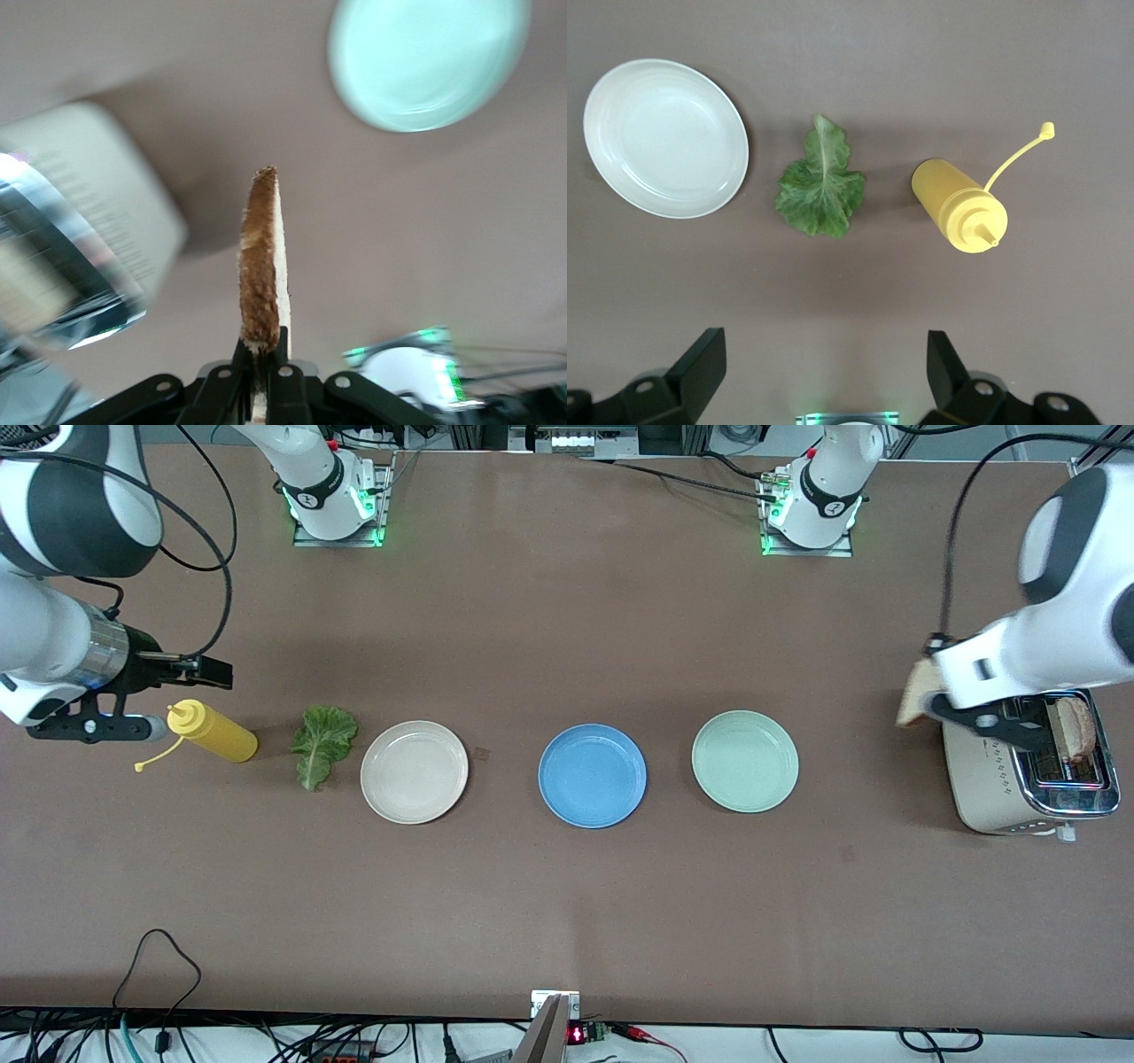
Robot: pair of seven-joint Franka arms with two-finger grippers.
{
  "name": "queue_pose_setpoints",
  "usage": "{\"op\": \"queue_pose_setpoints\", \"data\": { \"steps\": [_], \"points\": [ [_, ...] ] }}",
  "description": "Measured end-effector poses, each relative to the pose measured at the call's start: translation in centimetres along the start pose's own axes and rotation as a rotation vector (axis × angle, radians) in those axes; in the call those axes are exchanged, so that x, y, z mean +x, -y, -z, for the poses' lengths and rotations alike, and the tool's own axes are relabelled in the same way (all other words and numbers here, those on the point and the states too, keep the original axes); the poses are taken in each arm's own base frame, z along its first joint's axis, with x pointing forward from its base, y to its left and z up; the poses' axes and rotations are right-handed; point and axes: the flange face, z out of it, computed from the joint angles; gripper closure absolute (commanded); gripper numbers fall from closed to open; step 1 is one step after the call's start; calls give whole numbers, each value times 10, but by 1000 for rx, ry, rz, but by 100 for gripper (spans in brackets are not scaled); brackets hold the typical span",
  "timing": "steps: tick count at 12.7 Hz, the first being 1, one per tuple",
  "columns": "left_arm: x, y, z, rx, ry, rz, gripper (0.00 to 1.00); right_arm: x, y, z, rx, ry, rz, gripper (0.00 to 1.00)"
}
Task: Make sandwich in blue plate with both arms
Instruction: 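Grasp a toaster bread slice with the left gripper while the right gripper reaches lettuce, then carry the bread to the blue plate while the right gripper grasps lettuce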
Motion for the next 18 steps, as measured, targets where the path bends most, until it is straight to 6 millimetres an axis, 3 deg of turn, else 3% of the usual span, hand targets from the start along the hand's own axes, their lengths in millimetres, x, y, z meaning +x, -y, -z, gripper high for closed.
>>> {"op": "queue_pose_setpoints", "data": {
  "steps": [3,5,7,12,14,18],
  "points": [
    [58,-78,-41,-243,44,51,99,25,21,-44,-18,-33,20,0],
    [102,-117,-58,-398,-9,89,99,42,22,-91,-15,-70,21,0],
    [144,-142,-69,-563,-124,117,99,48,19,-131,-11,-103,18,0],
    [221,-170,-114,-910,-376,166,99,57,-2,-196,2,-116,-62,0],
    [237,-183,-145,-980,-422,90,99,65,2,-223,7,-137,-74,0],
    [249,-187,-195,-985,-423,-6,100,73,10,-291,18,-168,-99,0]
  ]
}}
